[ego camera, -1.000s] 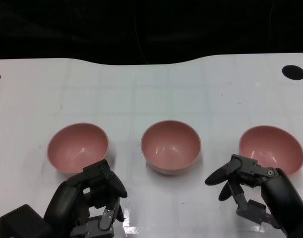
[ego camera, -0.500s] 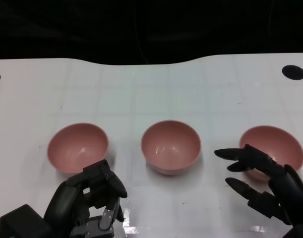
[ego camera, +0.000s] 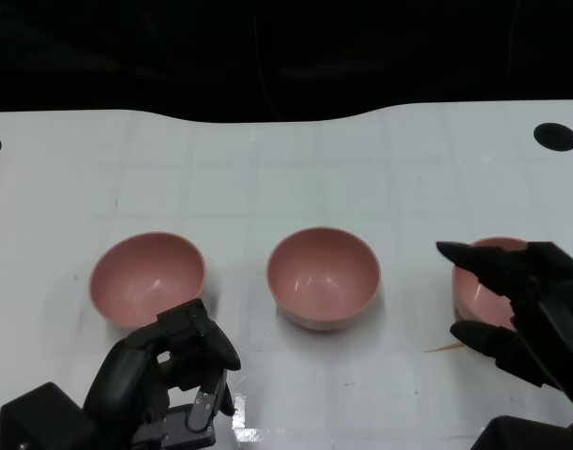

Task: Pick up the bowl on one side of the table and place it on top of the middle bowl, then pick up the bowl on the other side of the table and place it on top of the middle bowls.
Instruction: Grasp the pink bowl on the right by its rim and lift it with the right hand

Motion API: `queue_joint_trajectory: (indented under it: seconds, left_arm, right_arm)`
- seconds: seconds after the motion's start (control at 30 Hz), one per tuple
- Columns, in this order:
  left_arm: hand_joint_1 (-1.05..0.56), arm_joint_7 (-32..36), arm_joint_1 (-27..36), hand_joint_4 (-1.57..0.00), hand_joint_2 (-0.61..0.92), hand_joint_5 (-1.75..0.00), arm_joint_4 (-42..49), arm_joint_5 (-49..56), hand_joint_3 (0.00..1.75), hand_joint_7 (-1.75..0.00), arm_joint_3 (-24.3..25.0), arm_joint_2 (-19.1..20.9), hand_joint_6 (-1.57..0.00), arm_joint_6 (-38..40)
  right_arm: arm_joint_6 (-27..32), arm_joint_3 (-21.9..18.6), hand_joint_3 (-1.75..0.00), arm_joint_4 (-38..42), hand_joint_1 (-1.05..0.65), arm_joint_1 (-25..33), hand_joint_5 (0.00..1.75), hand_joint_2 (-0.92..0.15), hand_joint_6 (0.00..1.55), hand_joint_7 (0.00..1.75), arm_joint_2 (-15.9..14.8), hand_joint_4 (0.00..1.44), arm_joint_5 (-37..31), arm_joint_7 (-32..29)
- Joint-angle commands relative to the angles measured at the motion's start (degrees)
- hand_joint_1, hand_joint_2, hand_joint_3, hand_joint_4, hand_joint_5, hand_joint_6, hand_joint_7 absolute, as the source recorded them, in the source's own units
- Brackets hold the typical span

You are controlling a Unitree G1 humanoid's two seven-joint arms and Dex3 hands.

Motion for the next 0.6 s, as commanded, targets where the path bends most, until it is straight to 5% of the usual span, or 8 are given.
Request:
queue_joint_trajectory:
  seconds: [0.03,0.33,0.6]
  left_arm:
    - [-0.11,0.15,-0.21,-0.77,0.49,-1.75,0.16,0.38,1.26,-1.52,0.51,0.72,-0.69,-0.39]
    - [-0.11,-0.02,-0.2,-0.77,0.5,-1.75,0.14,0.28,1.25,-1.52,0.58,0.75,-0.69,-0.61]
    - [-0.11,0.14,-0.13,-0.77,0.5,-1.75,-0.44,-0.03,1.24,-1.51,0.6,0.68,-0.7,0.33]
  right_arm:
    - [4.92,0.23,0.0,-3.74,-0.62,0.61,0.68,-0.84,0.24,0.17,-1.33,0.05,-3.57,2.75]
    - [16.43,3.41,-0.01,-9.37,-0.7,0.64,0.67,-0.86,0.24,0.1,-1.65,0.0,-14.71,12.42]
    - [19.72,4.97,-0.01,-8.08,-0.76,-0.51,0.61,-0.88,0.25,0.05,-2.6,0.04,-18.08,16.69]
